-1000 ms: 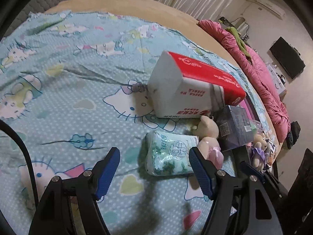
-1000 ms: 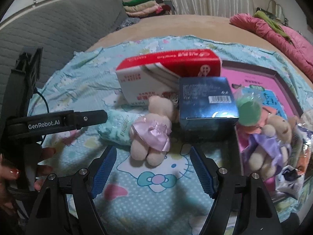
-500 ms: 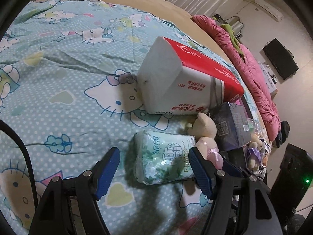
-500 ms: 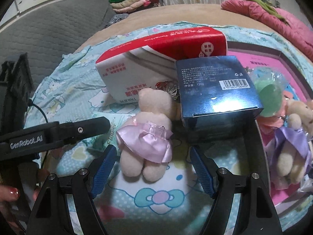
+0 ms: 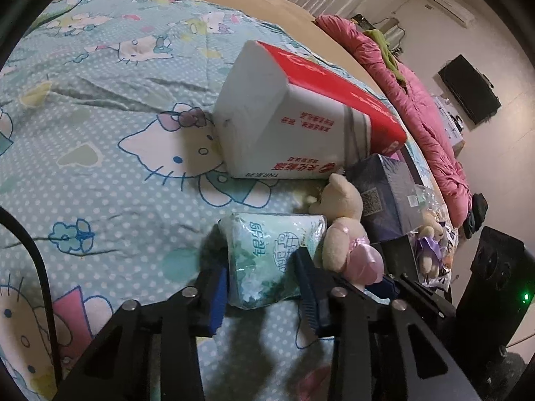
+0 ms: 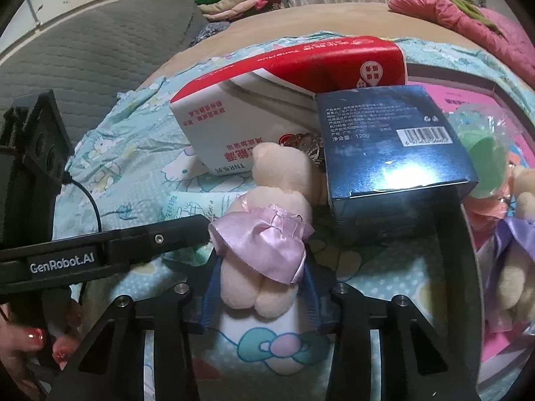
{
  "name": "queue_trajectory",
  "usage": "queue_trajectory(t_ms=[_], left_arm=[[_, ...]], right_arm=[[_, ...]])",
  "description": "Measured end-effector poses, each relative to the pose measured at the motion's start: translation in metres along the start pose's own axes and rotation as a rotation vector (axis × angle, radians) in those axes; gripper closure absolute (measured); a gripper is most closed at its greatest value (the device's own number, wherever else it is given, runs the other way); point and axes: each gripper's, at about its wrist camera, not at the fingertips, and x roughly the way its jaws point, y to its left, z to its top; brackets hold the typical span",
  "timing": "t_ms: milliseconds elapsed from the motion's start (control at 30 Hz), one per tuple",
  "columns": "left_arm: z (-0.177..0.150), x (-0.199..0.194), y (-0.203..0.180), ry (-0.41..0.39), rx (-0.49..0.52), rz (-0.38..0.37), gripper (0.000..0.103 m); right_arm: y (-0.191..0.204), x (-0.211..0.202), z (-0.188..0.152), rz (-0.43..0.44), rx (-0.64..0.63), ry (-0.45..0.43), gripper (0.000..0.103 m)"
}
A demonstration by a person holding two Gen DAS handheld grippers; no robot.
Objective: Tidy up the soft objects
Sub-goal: 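Grasp the mint diaper pack with the left tool while the right tool grasps the pink-dress teddy bear, then carry the diaper pack and teddy bear with both tools over the pink book tray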
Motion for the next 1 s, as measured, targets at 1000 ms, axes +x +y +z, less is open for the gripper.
queue_trajectory(t_ms=[1000], left_arm=[[-0.020,-0.133,-0.125,-0.304,0.247,0.253,0.072]], right_arm=[[0.003,-0.156,0.013,-0.020,-0.194,-0.352,0.062]])
